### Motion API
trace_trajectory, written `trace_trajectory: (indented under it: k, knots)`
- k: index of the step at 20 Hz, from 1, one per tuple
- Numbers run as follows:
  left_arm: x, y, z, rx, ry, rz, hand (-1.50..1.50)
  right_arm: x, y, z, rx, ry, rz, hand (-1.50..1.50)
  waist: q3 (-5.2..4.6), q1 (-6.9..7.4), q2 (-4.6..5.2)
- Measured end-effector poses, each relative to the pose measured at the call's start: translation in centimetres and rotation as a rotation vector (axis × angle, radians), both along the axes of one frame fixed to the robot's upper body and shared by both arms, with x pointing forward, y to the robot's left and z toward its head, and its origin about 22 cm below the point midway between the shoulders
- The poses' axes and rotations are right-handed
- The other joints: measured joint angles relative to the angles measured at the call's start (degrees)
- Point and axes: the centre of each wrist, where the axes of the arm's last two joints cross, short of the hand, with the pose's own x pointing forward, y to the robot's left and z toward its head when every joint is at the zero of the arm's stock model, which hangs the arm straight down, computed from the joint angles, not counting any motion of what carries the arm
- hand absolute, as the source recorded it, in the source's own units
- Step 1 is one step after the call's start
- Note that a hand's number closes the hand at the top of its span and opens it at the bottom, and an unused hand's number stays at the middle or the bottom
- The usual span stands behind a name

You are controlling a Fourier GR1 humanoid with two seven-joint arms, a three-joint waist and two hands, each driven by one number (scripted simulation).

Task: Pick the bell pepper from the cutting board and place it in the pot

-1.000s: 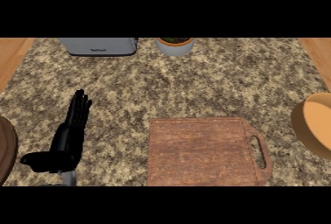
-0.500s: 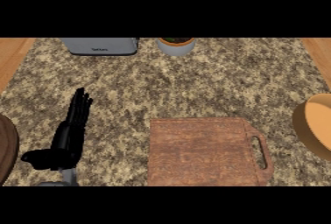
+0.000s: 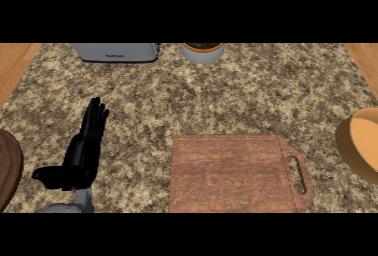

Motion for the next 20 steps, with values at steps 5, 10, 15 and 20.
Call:
trace_trajectory:
  k: [5,10,15,20]
  knots:
    - [0.0,-0.1,-0.1,-0.003,0.004,-0.003,0.00,0.4,-1.6,-1.9,0.129,0.039,0.041,-1.50,0.02,-0.08,-0.03]
    - [-0.2,-0.4,-0.1,0.001,0.010,0.009,0.00,1.1,-1.9,-2.0,0.374,-0.192,0.084,-1.50,0.08,-0.39,-0.21]
    - [-0.4,0.1,-0.6,-0.001,0.007,0.016,0.00,0.8,-3.6,-1.4,0.619,-0.409,0.055,-1.50,0.03,-0.68,-0.25]
    - [-0.4,-0.3,-0.5,-0.008,0.003,0.009,0.00,-0.6,-6.8,-0.8,0.744,-0.506,-0.014,-1.50,0.03,-0.40,-0.12]
